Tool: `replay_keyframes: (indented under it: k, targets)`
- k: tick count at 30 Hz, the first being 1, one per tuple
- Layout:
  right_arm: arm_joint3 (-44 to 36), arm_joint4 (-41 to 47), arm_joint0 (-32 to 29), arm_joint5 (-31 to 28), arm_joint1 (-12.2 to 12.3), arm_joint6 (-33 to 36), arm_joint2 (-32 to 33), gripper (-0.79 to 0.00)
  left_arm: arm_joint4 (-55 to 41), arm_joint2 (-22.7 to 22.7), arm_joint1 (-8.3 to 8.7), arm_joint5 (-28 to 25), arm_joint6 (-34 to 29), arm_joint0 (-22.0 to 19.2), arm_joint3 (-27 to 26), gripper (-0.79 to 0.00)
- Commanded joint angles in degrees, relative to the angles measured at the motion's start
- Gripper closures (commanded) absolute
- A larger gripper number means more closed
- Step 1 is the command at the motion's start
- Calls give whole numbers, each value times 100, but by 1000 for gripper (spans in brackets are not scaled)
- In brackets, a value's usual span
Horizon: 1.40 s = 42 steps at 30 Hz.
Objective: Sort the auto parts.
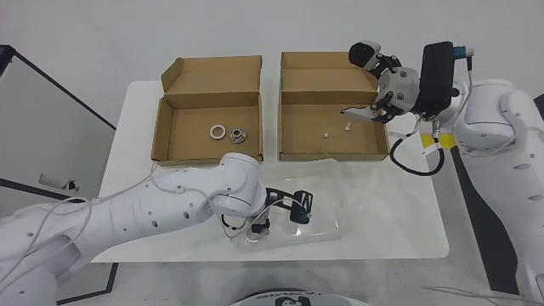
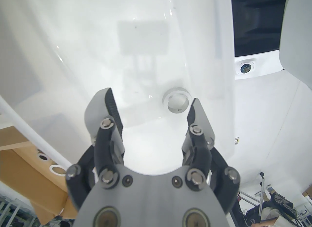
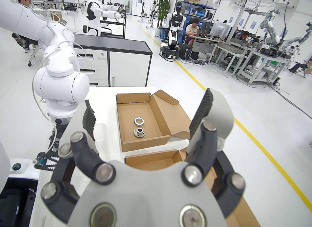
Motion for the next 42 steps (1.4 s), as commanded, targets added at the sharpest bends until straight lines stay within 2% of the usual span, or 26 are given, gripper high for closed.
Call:
replay_keyframes:
  k: [1, 8, 21, 25, 26, 27, 28, 42]
  targets:
    - [0, 0, 0, 0, 0, 0, 0, -785, 26, 0, -15, -27, 27, 78, 29, -471]
    - [0, 0, 0, 0, 0, 0, 0, -785, 288, 0, -50, -64, 61, 348, 108, -437]
    - [0, 0, 0, 0, 0, 0, 0, -785, 301, 0, -52, -63, 61, 358, 115, -566]
    - [0, 0, 0, 0, 0, 0, 0, -785, 301, 0, -52, -63, 61, 358, 115, -570]
    - [0, 0, 0, 0, 0, 0, 0, -785, 301, 0, -52, -63, 61, 358, 115, -588]
    - [0, 0, 0, 0, 0, 0, 0, -785, 301, 0, -52, -63, 61, 358, 115, -665]
    - [0, 0, 0, 0, 0, 0, 0, -785, 274, 0, -43, -60, 58, 300, 154, -785]
    - [0, 0, 0, 0, 0, 0, 0, -785, 381, -1, -36, -59, 195, 309, 207, -785]
